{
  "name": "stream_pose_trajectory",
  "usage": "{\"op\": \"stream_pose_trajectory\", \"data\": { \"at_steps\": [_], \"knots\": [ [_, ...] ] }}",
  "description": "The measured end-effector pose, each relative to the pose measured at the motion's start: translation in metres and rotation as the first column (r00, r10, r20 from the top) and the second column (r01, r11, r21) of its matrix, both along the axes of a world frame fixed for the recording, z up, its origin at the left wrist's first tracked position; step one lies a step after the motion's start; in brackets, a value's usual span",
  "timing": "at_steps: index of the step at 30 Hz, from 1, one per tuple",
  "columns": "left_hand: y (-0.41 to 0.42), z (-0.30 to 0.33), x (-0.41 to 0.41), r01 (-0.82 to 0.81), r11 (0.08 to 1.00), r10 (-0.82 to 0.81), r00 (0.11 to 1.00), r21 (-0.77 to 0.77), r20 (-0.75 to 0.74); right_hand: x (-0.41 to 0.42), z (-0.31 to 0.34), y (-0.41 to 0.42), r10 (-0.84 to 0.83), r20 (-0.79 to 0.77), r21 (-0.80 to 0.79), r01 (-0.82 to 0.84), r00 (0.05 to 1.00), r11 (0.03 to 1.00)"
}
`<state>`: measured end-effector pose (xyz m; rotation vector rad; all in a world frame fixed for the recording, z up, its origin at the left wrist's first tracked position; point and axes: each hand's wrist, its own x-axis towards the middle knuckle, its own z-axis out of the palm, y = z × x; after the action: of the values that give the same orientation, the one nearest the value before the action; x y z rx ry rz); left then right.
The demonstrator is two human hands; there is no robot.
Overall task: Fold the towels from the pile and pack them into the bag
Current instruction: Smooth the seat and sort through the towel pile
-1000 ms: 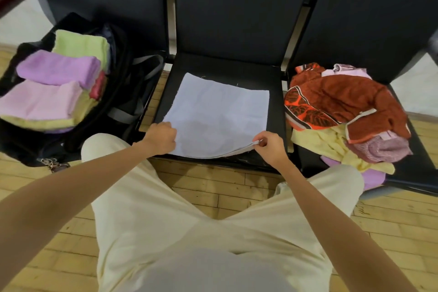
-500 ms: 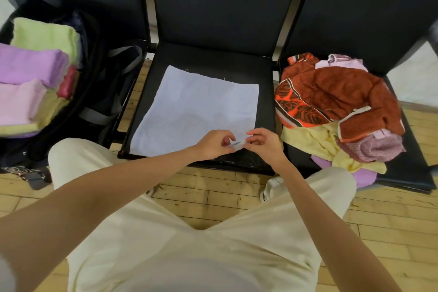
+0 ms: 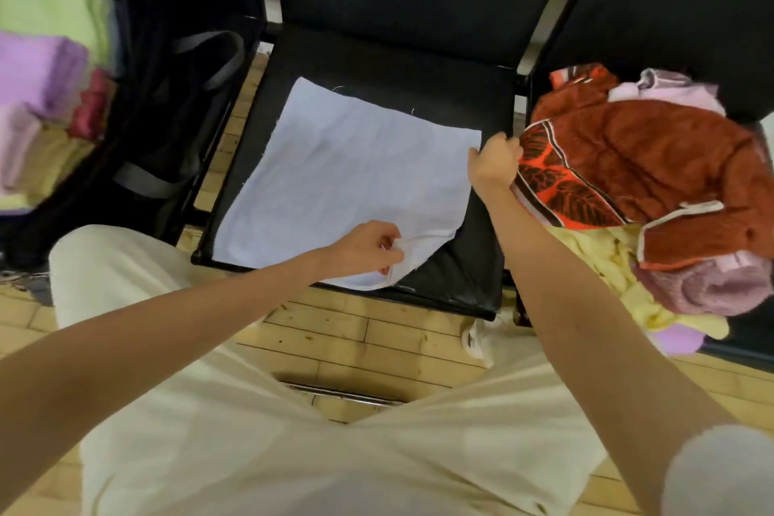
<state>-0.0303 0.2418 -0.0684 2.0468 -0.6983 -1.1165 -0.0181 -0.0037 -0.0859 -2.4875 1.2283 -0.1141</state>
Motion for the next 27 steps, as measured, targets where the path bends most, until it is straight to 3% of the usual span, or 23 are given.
{"op": "stream_pose_trajectory", "data": {
  "at_steps": [6,15,19,22,24,27],
  "knots": [
    [-0.013,0.004,-0.002,0.021,0.999,-0.014,0.973,0.028,-0.228,0.010,-0.018,-0.003,-0.035,-0.160,-0.041,0.029,0.986,0.999],
    [-0.030,0.007,-0.038,0.092,0.995,-0.071,0.924,0.039,-0.376,-0.019,-0.008,-0.019,-0.074,-0.072,-0.071,0.069,0.995,0.995],
    [-0.024,0.008,-0.045,0.048,0.999,-0.044,0.921,-0.001,-0.387,-0.027,-0.003,-0.034,-0.148,0.183,0.177,0.116,0.972,0.977],
    [-0.008,0.007,-0.039,-0.002,1.000,0.002,0.929,0.001,-0.371,-0.018,0.006,-0.027,-0.331,0.364,0.478,0.130,0.871,0.869],
    [0.009,0.008,-0.030,-0.036,0.999,0.038,0.927,0.012,-0.373,-0.003,0.013,-0.012,-0.387,0.376,0.600,0.097,0.842,0.794],
    [0.040,0.014,-0.014,-0.137,0.990,0.138,0.909,0.029,-0.394,0.027,0.020,0.020,-0.394,0.367,0.655,0.066,0.843,0.752]
  ]
}}
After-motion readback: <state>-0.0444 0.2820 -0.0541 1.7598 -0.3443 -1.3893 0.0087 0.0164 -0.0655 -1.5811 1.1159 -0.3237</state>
